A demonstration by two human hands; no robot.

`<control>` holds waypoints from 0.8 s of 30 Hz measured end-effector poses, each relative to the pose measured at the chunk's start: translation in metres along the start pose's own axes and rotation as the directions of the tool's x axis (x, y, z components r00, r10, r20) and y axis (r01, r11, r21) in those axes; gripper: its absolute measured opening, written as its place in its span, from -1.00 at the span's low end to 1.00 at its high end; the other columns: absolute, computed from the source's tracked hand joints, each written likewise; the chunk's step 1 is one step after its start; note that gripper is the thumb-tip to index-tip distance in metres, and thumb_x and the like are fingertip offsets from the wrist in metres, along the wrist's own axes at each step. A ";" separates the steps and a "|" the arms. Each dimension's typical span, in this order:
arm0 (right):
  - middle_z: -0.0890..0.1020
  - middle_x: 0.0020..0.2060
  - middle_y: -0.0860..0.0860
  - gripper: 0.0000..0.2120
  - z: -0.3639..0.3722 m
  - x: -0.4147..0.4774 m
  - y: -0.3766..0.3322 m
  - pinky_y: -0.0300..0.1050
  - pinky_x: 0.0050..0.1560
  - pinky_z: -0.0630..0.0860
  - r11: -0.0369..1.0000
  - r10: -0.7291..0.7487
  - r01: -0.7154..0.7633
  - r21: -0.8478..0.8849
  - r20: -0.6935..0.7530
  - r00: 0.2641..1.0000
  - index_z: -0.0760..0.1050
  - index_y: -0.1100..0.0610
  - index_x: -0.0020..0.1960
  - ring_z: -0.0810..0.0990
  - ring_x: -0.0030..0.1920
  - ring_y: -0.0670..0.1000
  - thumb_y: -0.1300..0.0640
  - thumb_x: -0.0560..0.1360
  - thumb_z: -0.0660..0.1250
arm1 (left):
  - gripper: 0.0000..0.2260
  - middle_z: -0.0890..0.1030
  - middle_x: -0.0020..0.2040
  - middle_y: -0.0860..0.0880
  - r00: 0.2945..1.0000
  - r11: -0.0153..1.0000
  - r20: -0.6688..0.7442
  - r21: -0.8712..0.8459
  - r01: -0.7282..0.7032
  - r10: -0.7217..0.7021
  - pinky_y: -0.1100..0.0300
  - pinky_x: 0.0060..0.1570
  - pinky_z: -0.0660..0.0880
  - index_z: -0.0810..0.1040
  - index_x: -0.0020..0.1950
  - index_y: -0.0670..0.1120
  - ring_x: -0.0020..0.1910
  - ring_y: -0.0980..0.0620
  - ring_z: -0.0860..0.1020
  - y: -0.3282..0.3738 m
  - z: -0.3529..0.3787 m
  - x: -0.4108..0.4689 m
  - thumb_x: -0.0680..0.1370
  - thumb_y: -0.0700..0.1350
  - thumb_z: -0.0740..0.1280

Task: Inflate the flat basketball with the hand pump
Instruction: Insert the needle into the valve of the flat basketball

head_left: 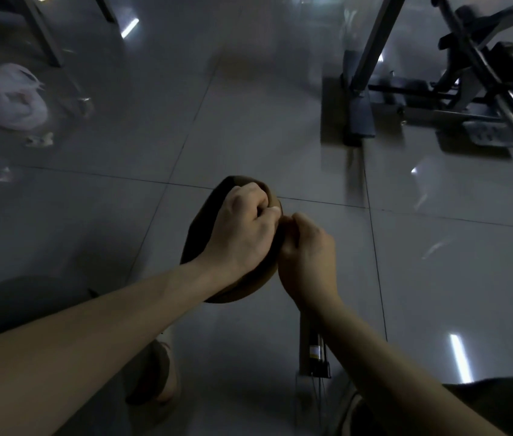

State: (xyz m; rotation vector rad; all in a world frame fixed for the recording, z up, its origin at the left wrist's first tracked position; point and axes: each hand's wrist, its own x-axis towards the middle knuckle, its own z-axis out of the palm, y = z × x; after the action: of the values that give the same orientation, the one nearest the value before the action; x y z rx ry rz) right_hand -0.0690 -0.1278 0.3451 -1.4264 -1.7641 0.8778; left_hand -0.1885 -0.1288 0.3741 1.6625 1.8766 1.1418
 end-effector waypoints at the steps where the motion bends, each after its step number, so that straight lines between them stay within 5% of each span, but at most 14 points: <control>1: 0.50 -0.43 -0.04 -0.76 0.000 0.001 -0.002 -0.21 -0.48 0.34 0.998 0.046 -0.046 0.041 -0.014 0.999 0.48 0.12 -0.21 0.43 -0.46 -0.12 0.16 0.62 0.19 | -0.70 0.33 -0.33 0.04 1.000 1.000 -0.015 0.015 -0.016 0.016 0.31 -0.26 0.23 0.26 -0.33 -0.09 -0.28 0.11 0.33 0.002 0.001 -0.001 0.52 -0.21 0.32; 9: 0.41 -0.49 -0.01 -0.64 -0.010 0.012 -0.006 -0.25 -0.52 0.24 0.977 0.195 -0.201 0.072 0.087 0.977 0.41 0.17 -0.32 0.31 -0.51 -0.09 0.13 0.64 0.13 | -0.74 0.36 -0.32 0.03 0.997 0.994 0.015 0.075 -0.074 0.073 0.34 -0.26 0.25 0.32 -0.31 -0.10 -0.26 0.13 0.35 -0.004 0.008 0.001 0.53 -0.21 0.32; 13: 0.49 -0.47 0.17 -0.54 -0.018 0.026 0.001 0.09 -0.42 0.50 0.970 0.209 -0.231 0.077 0.222 0.952 0.48 0.30 -0.24 0.47 -0.49 0.14 0.00 0.66 0.13 | -0.75 0.38 -0.35 0.03 0.999 0.990 0.047 0.143 -0.011 0.005 0.31 -0.34 0.21 0.37 -0.31 -0.13 -0.34 0.13 0.36 -0.008 0.008 0.008 0.54 -0.16 0.34; 15: 0.58 -0.36 0.25 -0.46 -0.025 0.030 0.005 0.22 -0.34 0.58 0.983 0.155 -0.173 0.059 0.232 0.960 0.52 0.30 -0.16 0.58 -0.39 0.22 -0.14 0.65 0.11 | -0.73 0.37 -0.36 0.02 0.997 0.987 0.057 0.156 0.040 -0.050 0.32 -0.38 0.22 0.39 -0.31 -0.16 -0.37 0.12 0.36 -0.010 0.004 0.014 0.55 -0.14 0.33; 17: 0.63 -0.18 0.09 -0.46 -0.037 0.032 0.012 0.16 -0.18 0.62 0.996 0.058 -0.043 -0.080 0.204 0.977 0.53 0.16 -0.01 0.62 -0.21 0.06 -0.32 0.57 0.11 | -0.72 0.37 -0.36 0.01 0.990 0.986 0.085 0.127 0.105 -0.116 0.24 -0.37 0.24 0.40 -0.30 -0.17 -0.38 0.10 0.35 -0.011 -0.002 0.022 0.57 -0.12 0.33; 20: 0.40 0.32 -0.12 -0.21 -0.053 0.034 0.018 0.01 0.27 0.47 0.952 -0.017 0.123 -0.280 0.354 0.935 0.29 -0.04 0.43 0.41 0.30 -0.07 -0.48 0.36 0.24 | -0.66 0.31 -0.41 0.04 0.966 0.986 0.199 -0.013 0.169 -0.163 0.21 -0.39 0.22 0.32 -0.35 -0.08 -0.44 0.14 0.29 -0.008 -0.012 0.031 0.58 -0.10 0.35; 22: 0.33 0.44 -0.11 -0.01 -0.059 0.037 0.017 -0.01 0.35 0.39 0.959 -0.040 0.147 -0.244 0.395 0.918 0.15 -0.04 0.53 0.33 0.38 -0.08 -0.49 0.27 0.35 | -0.67 0.30 -0.41 0.03 0.940 0.976 0.317 -0.126 0.175 -0.128 0.17 -0.34 0.23 0.32 -0.34 -0.07 -0.42 0.12 0.29 -0.002 -0.019 0.033 0.59 -0.11 0.33; 24: 0.38 0.38 -0.16 -0.02 -0.061 0.040 0.014 -0.13 0.26 0.38 0.967 -0.108 0.183 -0.180 0.361 0.926 0.19 -0.04 0.52 0.35 0.31 -0.14 -0.40 0.26 0.46 | -0.71 0.35 -0.36 -0.04 0.913 0.953 0.399 -0.234 0.190 -0.084 0.12 -0.25 0.29 0.38 -0.29 -0.11 -0.34 0.03 0.35 0.001 -0.026 0.034 0.61 -0.10 0.31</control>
State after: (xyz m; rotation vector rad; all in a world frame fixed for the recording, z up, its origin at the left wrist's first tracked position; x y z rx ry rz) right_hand -0.0166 -0.0809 0.3701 -1.3035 -2.2589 0.9297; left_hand -0.2144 -0.1046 0.3980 1.4499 1.4917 0.8865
